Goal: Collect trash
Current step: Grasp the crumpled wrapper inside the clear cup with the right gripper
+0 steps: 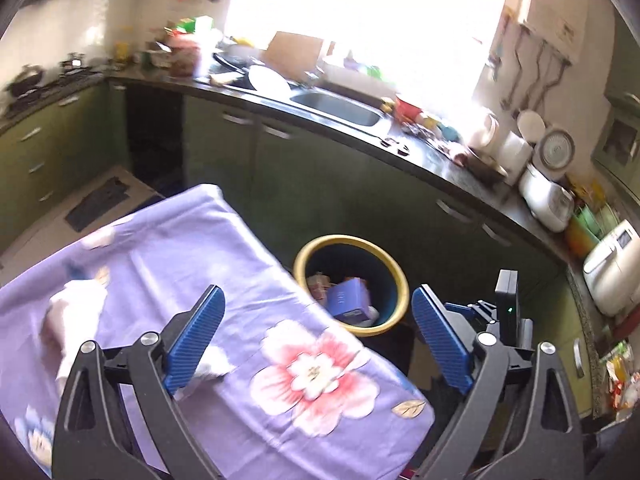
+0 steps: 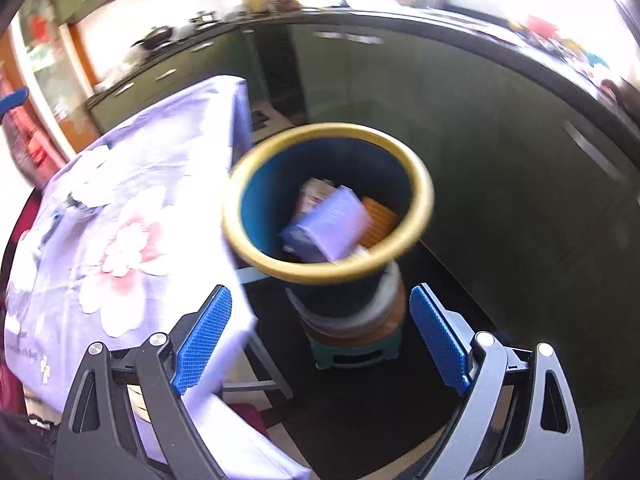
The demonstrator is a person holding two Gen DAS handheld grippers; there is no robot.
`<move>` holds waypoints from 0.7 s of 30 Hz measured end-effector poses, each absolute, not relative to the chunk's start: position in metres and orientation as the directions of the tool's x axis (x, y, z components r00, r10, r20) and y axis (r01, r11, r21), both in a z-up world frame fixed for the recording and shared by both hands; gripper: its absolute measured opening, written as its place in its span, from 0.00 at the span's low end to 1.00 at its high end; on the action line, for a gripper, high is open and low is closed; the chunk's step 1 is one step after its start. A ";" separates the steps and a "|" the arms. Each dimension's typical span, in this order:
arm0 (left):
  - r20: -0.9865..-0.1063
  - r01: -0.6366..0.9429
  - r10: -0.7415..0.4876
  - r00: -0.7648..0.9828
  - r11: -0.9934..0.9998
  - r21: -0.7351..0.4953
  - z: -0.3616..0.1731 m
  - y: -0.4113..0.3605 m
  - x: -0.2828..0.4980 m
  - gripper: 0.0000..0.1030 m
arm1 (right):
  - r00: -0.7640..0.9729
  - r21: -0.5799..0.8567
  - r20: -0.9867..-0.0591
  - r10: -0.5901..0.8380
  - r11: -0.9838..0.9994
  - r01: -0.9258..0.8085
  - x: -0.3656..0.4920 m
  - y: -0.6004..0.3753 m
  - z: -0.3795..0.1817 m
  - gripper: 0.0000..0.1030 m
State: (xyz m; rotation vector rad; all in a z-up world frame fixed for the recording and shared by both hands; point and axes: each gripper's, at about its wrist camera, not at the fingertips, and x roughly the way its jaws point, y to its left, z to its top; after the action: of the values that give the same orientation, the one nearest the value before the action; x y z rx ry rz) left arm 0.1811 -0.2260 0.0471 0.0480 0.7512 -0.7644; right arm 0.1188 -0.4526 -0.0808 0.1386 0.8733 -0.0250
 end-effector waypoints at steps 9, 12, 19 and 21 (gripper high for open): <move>-0.548 0.431 -0.486 0.681 0.871 -0.236 0.025 -0.082 0.114 0.91 | 0.696 0.024 -0.683 0.223 0.958 -0.284 0.173 -0.317 -0.055 0.71; -0.536 0.388 -0.463 0.706 0.886 -0.255 0.011 -0.053 0.096 0.92 | 0.689 -0.027 -0.674 0.264 0.924 -0.381 0.189 -0.276 -0.055 0.63; -0.544 0.306 -0.389 0.744 0.921 -0.240 -0.015 -0.020 0.072 0.93 | 0.631 -0.143 -0.713 0.306 0.818 -0.557 0.227 -0.213 -0.070 0.60; -0.547 0.291 -0.388 0.742 0.921 -0.260 -0.022 -0.012 0.069 0.93 | 0.612 -0.155 -0.732 0.299 0.801 -0.578 0.240 -0.204 -0.076 0.60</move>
State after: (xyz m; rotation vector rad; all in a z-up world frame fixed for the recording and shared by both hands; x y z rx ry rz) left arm 0.0688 -0.0116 -0.0215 -0.1614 0.6339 -0.3741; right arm 0.2398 -0.2040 -0.0764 -0.4002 0.7571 0.5216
